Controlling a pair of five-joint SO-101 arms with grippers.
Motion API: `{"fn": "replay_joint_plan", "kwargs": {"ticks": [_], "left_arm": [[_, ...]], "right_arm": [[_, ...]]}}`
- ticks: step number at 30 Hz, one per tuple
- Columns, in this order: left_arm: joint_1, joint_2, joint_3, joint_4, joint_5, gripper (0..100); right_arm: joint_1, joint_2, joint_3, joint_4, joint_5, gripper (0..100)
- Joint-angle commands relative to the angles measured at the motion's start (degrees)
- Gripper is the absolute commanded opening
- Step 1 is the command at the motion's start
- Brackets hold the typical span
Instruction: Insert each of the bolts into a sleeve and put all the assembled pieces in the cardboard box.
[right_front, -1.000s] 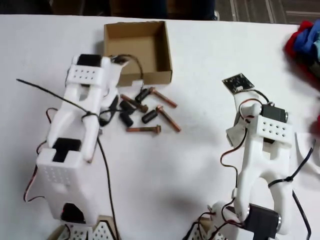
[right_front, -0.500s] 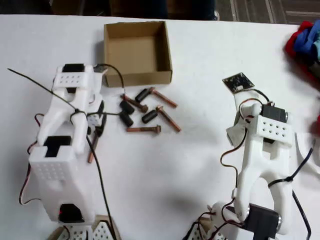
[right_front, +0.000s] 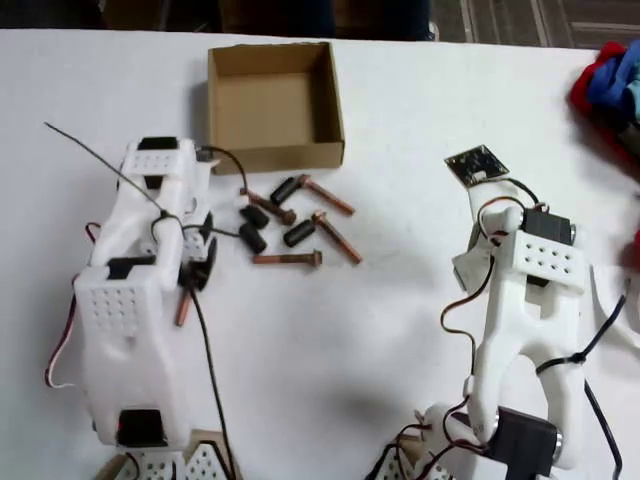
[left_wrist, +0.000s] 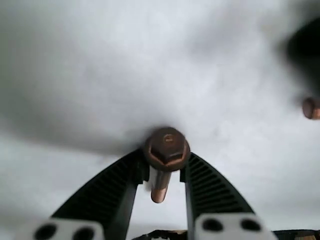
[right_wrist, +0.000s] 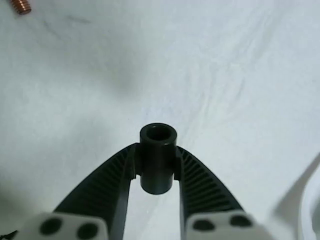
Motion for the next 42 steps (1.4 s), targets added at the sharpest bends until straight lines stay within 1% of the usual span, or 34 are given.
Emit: {"fn": "replay_joint_plan", "kwargs": {"ticks": [1,5,8,11,14,18,23,25,27,31,36,42], "left_arm": [[-0.5,3.8,-8.2,0.3,0.3,8],[-0.5,6.9,-16.2,3.6,0.3,8],[-0.4,9.5,-19.8,5.3,0.2,8],[-0.4,11.7,-21.2,5.4,0.2,9],[-0.2,12.1,-21.4,5.7,0.2,13],[-0.5,12.0,-22.3,5.7,0.1,13],[-0.6,12.7,-26.7,5.7,0.1,13],[-0.4,12.7,-27.0,5.7,0.1,11],[-0.3,12.7,-27.0,5.7,0.1,3],[-0.6,11.7,-27.2,6.4,0.3,2],[-0.3,3.5,-24.7,6.5,0.3,3],[1.9,-14.8,-11.5,6.5,0.3,3]], "right_arm": [[0.5,-2.5,-0.6,-0.2,0.5,2.2],[0.5,-2.5,-0.6,-0.2,0.5,2.2],[0.5,-2.5,-0.6,-0.2,0.5,2.2],[0.5,-2.5,-0.6,-0.2,0.5,2.2],[0.5,-2.5,-0.6,-0.2,0.5,2.2],[0.4,-2.5,-0.6,-0.2,0.5,2.2],[0.3,-2.5,-0.6,-0.3,0.5,2.2],[0.4,-2.5,-0.6,-0.3,0.5,2.2],[0.5,-2.5,-0.6,-0.2,0.5,2.2],[0.5,-2.5,-0.4,-0.4,0.5,2.2],[0.5,-2.5,-0.4,-0.4,0.5,2.2],[0.0,-2.5,-0.4,-0.7,0.1,2.2]]}}
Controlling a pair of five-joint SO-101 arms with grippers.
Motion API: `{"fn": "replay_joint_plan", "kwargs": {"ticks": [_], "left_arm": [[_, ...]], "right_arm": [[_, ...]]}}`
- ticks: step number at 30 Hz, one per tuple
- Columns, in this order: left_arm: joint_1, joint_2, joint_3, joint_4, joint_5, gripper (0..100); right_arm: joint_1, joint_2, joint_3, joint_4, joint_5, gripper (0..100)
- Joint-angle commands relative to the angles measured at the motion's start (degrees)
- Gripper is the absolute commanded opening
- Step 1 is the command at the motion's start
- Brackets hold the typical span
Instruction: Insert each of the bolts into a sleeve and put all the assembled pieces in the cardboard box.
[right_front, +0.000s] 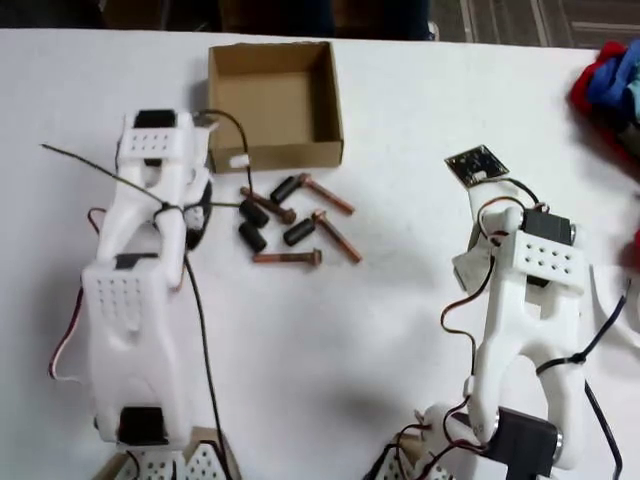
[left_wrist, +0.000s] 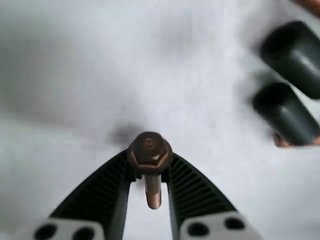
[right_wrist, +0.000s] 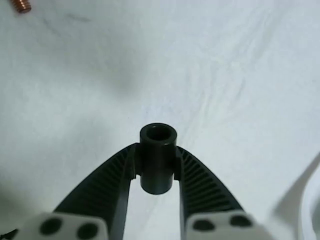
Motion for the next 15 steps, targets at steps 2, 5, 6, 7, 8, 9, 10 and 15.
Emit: {"fn": "replay_joint_plan", "kwargs": {"ticks": [2,5,6,7,8,9,10,15], "left_arm": [[2.4,-19.2,9.2,0.8,0.4,3],[4.0,-29.8,15.3,0.4,0.5,3],[4.6,-33.1,16.4,0.4,0.5,3],[5.2,-36.6,17.3,0.1,0.5,3],[5.8,-39.9,18.2,-0.9,0.5,3],[6.3,-43.1,18.9,-1.9,0.5,3],[6.7,-46.5,19.6,-3.4,0.5,3],[9.3,-60.5,29.8,-14.1,0.5,3]], "right_arm": [[-0.5,-2.5,-0.3,-1.8,0.0,2.2],[-2.8,-2.6,-0.3,-2.9,-0.9,2.2],[-3.8,-2.6,-0.3,-3.6,-2.5,2.2],[-5.0,-2.8,-0.3,-4.6,-4.7,2.2],[-6.1,-3.3,-0.2,-5.8,-7.1,2.2],[-7.2,-4.3,0.3,-7.3,-9.4,2.2],[-8.3,-5.7,1.4,-9.3,-11.3,2.2],[-16.2,-20.0,16.1,-24.0,-13.6,2.2]]}}
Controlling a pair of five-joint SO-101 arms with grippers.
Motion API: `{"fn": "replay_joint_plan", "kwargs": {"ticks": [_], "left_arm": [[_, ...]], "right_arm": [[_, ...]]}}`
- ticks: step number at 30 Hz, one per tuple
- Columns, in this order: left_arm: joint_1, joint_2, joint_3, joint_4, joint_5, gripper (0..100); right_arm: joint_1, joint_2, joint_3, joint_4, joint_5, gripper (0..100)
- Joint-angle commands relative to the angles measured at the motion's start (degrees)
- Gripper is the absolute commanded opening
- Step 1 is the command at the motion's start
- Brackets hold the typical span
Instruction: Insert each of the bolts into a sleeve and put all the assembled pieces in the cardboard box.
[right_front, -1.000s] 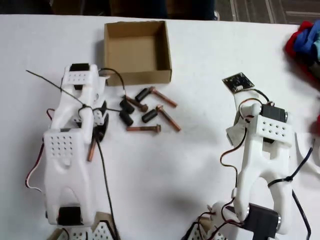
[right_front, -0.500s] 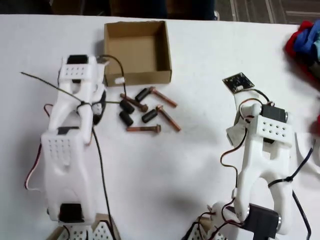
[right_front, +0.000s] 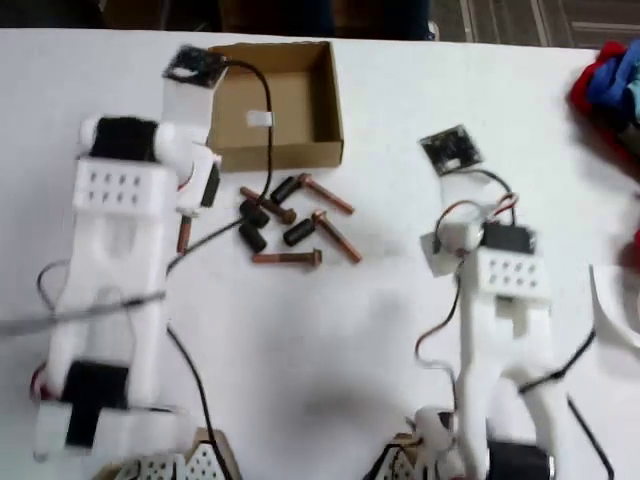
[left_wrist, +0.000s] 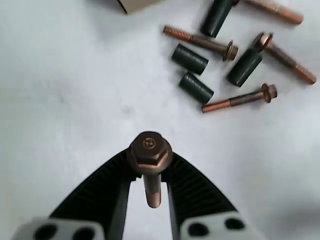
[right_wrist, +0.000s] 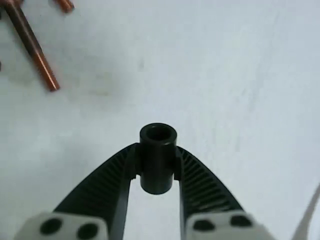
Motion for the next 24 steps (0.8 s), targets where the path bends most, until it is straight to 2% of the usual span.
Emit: {"fn": "replay_joint_plan", "kwargs": {"ticks": [1,4,8,10,13,17,21,24], "left_arm": [[2.7,-11.9,8.3,-8.9,0.4,3],[3.3,-18.3,18.1,-18.3,1.8,3],[3.3,-24.4,25.8,-30.0,12.0,3],[4.7,-25.1,26.4,-32.3,15.2,3],[7.6,-25.1,26.2,-33.6,16.3,3],[11.2,-25.1,24.5,-34.5,16.5,3],[13.2,-24.9,18.6,-34.6,19.9,3],[15.2,-24.5,15.9,-35.3,19.7,3]], "right_arm": [[-5.7,-13.3,11.0,-11.6,-1.2,2.2],[-10.5,-23.8,22.9,-22.7,-1.9,2.2],[-15.4,-33.8,34.5,-38.7,-9.3,2.2],[-18.5,-36.3,38.4,-47.3,-13.5,2.2],[-22.8,-36.9,41.8,-57.6,-17.2,2.2],[-27.2,-36.9,42.7,-62.7,-19.2,2.2],[-30.3,-36.9,42.8,-62.8,-19.2,2.2],[-30.8,-36.9,42.8,-62.7,-19.2,2.2]]}}
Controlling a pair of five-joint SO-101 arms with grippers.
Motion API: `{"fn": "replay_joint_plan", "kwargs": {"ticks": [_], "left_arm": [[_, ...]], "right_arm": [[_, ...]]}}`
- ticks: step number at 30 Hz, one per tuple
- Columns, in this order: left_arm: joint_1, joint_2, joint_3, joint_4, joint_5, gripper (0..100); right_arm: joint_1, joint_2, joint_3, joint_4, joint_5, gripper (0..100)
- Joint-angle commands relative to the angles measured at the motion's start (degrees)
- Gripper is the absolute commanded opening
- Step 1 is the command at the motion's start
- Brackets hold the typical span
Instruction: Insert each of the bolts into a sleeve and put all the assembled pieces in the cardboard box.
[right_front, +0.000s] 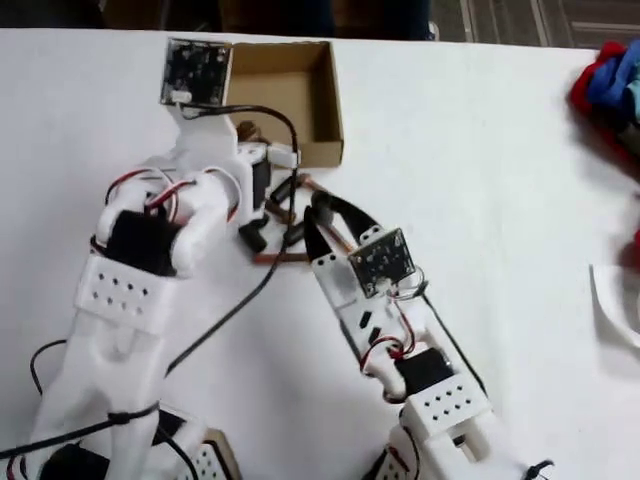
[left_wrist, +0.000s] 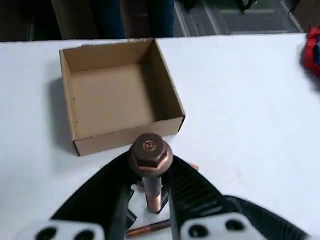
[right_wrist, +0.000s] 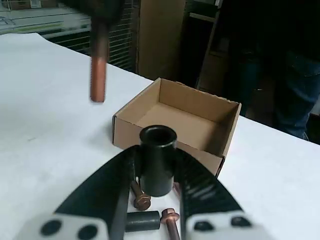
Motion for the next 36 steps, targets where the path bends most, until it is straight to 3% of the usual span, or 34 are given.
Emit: {"fn": "replay_joint_plan", "kwargs": {"ticks": [1,11,21,36], "left_arm": [[2.7,-1.1,-5.0,-2.5,0.7,3],[3.7,8.3,-5.4,-5.6,1.0,3],[8.1,8.4,-5.8,-7.5,3.7,3],[9.9,8.5,-12.7,-0.6,3.8,3]], "right_arm": [[-0.8,-1.6,-0.3,-1.5,-0.7,2.2],[-0.3,-2.1,-0.4,-1.5,-7.5,2.2],[-0.4,-1.5,-0.4,-1.5,-7.6,2.2],[0.1,-1.5,1.0,-1.6,-7.5,2.2]]}}
